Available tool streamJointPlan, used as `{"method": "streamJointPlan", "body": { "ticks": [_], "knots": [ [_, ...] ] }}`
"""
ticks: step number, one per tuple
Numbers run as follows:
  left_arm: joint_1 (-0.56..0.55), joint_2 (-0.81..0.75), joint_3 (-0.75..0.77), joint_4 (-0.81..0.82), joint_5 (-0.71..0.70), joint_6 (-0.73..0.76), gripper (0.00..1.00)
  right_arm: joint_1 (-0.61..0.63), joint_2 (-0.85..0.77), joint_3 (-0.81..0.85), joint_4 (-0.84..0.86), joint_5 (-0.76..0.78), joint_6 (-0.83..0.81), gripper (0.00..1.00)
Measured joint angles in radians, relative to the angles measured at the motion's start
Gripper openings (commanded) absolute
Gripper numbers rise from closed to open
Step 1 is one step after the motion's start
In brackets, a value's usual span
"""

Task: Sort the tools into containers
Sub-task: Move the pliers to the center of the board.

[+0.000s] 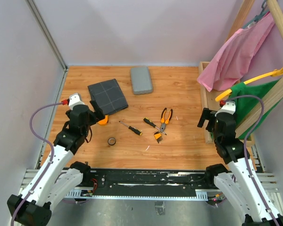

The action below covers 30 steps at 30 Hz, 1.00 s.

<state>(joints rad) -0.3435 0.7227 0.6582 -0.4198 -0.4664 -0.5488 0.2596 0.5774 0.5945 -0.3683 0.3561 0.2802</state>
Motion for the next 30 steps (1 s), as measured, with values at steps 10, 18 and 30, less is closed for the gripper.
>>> {"method": "streamJointPlan", "body": {
  "ticks": [10,18,30],
  "knots": [
    [0.068,0.043,0.089,-0.017,0.107,0.103,0.99,-0.088,0.108,0.072,-0.049,-0.048,0.008,0.99],
    [0.084,0.023,0.097,-0.042,0.156,0.146,0.99,-0.101,0.162,0.1,-0.08,-0.102,0.008,0.99],
    [0.087,0.056,0.098,-0.055,0.219,0.185,0.99,-0.101,0.325,0.135,-0.108,-0.243,0.001,1.0]
  ]
}}
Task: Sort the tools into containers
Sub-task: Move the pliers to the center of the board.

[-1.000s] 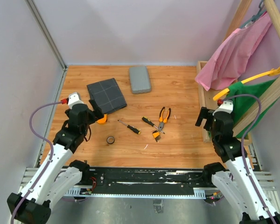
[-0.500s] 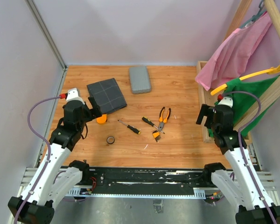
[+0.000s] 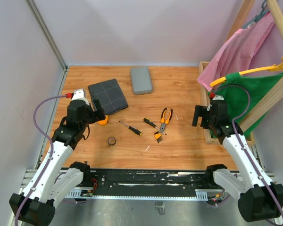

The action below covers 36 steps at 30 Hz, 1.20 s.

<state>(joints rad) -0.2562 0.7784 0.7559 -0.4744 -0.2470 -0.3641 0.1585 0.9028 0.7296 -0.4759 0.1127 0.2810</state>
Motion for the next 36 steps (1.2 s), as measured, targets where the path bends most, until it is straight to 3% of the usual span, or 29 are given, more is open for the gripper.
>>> {"method": "streamJointPlan", "body": {
  "ticks": [10,25,30,36],
  "knots": [
    [0.003,0.059,0.0,-0.002,0.029,0.027,0.99,0.053,0.081,0.001,0.02,-0.042,0.053,1.0],
    [0.005,0.001,0.0,0.02,-0.005,-0.038,0.99,0.394,0.003,-0.098,0.14,0.051,0.21,0.99],
    [0.005,0.029,0.013,0.045,0.006,-0.045,0.99,0.486,0.063,-0.114,0.195,0.074,0.257,0.99],
    [0.005,0.052,0.018,0.067,0.023,-0.028,0.99,0.49,0.204,-0.115,0.293,0.071,0.309,0.99]
  ]
}}
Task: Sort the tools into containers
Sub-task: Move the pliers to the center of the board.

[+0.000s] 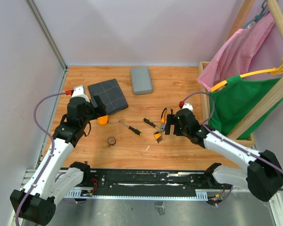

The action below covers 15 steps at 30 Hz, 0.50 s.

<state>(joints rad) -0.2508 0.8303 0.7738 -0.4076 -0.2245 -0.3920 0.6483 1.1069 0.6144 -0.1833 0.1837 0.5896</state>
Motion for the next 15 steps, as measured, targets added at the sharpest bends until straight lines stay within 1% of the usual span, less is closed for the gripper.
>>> {"method": "streamJointPlan", "body": {
  "ticks": [2,4,7,9,12,15],
  "knots": [
    [0.0,0.005,0.0,0.017,0.003,0.013,0.97,0.0,0.064,0.012,0.009,-0.001,0.014,0.99],
    [0.0,0.017,0.0,0.032,0.004,0.023,0.91,0.0,0.121,0.031,0.021,0.0,0.021,1.0],
    [0.0,0.053,0.015,0.041,0.01,0.034,0.88,0.0,0.203,0.075,0.032,0.005,0.036,0.94],
    [0.0,0.079,0.031,0.047,0.01,0.043,0.86,-0.001,0.245,0.104,0.042,0.011,0.043,0.87],
    [0.0,0.098,0.045,0.056,0.014,0.052,0.84,-0.01,0.296,0.14,0.058,0.016,0.057,0.73],
    [0.0,0.099,0.046,0.06,0.024,0.056,0.84,-0.036,0.335,0.157,0.076,0.016,0.067,0.66]
  ]
}}
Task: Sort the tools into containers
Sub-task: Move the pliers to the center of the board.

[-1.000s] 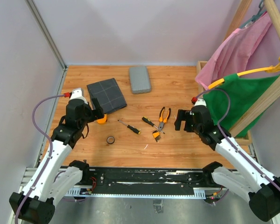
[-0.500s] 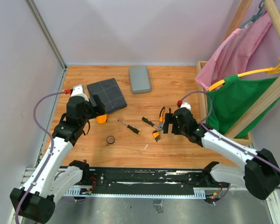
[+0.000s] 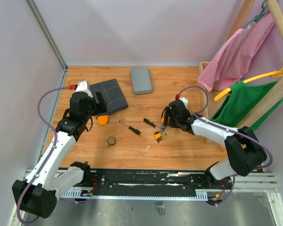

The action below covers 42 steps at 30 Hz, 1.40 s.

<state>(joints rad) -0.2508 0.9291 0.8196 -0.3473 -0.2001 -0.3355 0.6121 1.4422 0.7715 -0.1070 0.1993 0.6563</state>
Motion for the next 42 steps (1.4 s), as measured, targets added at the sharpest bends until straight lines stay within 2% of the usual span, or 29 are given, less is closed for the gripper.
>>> {"method": "streamJointPlan", "body": {
  "ticks": [9,29,42],
  "knots": [
    [0.0,-0.002,0.0,0.002,0.016,0.002,0.85,-0.102,0.089,0.017,0.033,-0.021,-0.007,0.47],
    [0.0,-0.002,0.0,0.003,0.023,-0.001,0.86,-0.122,0.234,0.138,0.056,-0.076,-0.029,0.33],
    [0.0,-0.002,0.0,0.003,0.029,-0.002,0.87,-0.121,0.249,0.15,0.039,-0.077,-0.029,0.3]
  ]
}}
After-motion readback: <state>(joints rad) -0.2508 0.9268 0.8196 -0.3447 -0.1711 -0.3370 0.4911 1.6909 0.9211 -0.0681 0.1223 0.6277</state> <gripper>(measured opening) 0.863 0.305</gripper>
